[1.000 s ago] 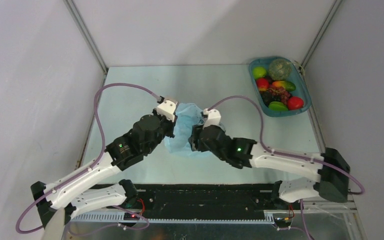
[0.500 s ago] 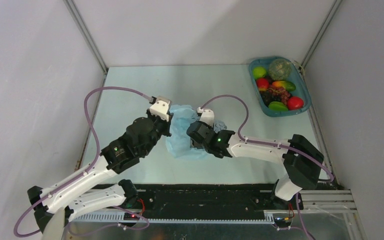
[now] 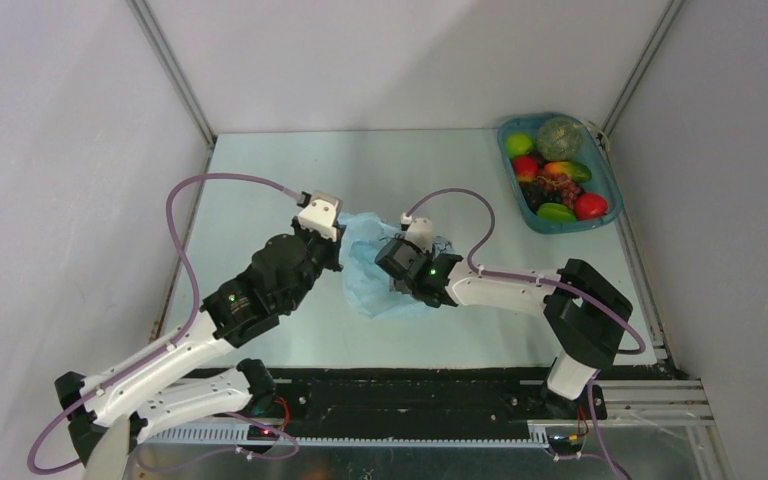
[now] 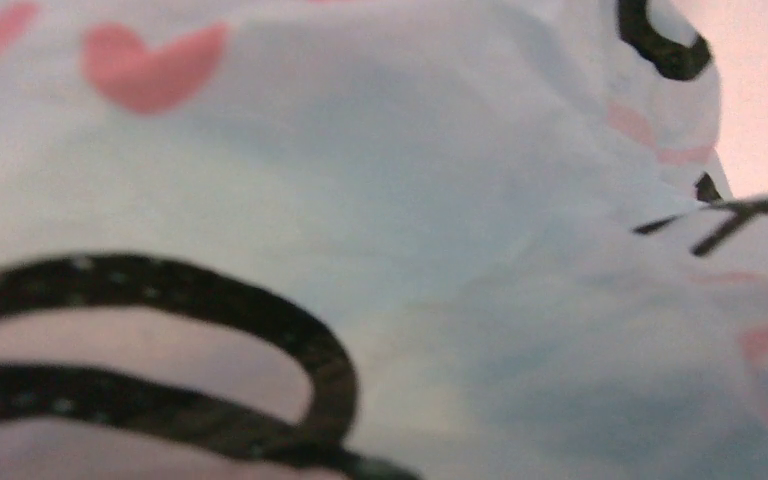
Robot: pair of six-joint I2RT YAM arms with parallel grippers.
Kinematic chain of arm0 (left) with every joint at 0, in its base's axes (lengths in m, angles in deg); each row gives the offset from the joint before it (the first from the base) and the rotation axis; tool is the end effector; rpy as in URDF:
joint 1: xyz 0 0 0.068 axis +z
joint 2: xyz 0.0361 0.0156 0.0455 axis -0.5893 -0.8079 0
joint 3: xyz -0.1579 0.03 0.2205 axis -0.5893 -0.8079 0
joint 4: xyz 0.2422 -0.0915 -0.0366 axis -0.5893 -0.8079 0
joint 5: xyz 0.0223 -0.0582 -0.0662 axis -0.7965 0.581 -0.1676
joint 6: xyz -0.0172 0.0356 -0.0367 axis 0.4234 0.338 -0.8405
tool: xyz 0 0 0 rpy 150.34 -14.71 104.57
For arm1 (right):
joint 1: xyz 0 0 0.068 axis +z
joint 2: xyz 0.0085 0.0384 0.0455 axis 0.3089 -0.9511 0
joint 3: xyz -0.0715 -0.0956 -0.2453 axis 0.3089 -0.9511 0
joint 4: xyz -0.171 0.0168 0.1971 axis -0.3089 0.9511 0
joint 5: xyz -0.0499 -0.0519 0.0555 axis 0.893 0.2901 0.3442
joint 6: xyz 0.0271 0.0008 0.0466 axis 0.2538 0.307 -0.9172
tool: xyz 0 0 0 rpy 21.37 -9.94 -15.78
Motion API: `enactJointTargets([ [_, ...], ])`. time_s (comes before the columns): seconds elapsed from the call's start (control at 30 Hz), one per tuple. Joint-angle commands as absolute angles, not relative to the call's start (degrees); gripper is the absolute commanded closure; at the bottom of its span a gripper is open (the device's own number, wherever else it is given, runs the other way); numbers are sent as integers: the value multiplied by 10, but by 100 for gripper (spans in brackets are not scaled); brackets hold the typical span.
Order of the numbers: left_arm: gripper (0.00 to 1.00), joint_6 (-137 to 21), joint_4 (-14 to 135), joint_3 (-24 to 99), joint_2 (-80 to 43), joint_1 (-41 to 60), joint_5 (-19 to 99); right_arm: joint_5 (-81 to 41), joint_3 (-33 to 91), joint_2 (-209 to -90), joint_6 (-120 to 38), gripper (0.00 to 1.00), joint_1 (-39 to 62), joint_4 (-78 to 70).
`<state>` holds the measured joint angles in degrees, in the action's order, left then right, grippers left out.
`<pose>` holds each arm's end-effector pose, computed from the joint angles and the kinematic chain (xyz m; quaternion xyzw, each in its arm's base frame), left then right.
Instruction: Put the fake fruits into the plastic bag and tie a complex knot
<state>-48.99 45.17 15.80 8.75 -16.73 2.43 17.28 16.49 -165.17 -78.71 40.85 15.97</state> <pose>0.1276 -0.1397 0.3603 0.1683 0.7432 -0.1188 0.6366 0.1959 0.2898 0.2036 -0.0367 0.9234 0.0806 0.3735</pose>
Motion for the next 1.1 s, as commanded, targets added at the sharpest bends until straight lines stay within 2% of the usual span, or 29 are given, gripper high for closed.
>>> enactJointTargets([
  [0.0, 100, -488, 476, 152, 87, -164, -6, 242, 187, -1651, -766, 51, 413, 173],
  [0.17, 100, -477, 476, 152, 87, -164, -36, 293, 187, -1646, -761, 64, 418, 202],
  [0.4, 100, -464, 479, 149, 88, -164, -62, 297, 187, -1632, -769, 82, 417, 214],
  [0.53, 100, -471, 478, 150, 82, -159, -64, 255, 187, -1595, -750, 99, 418, 182],
  [0.63, 100, -486, 478, 151, 80, -142, -53, 210, 183, -1546, -737, 100, 419, 148],
  [0.8, 100, -478, 474, 154, 75, -130, -74, 152, 114, -1430, -674, 100, 438, -22],
  [1.07, 100, -471, 458, 166, 64, -58, -95, 157, -32, -1256, -701, 100, 415, -160],
])
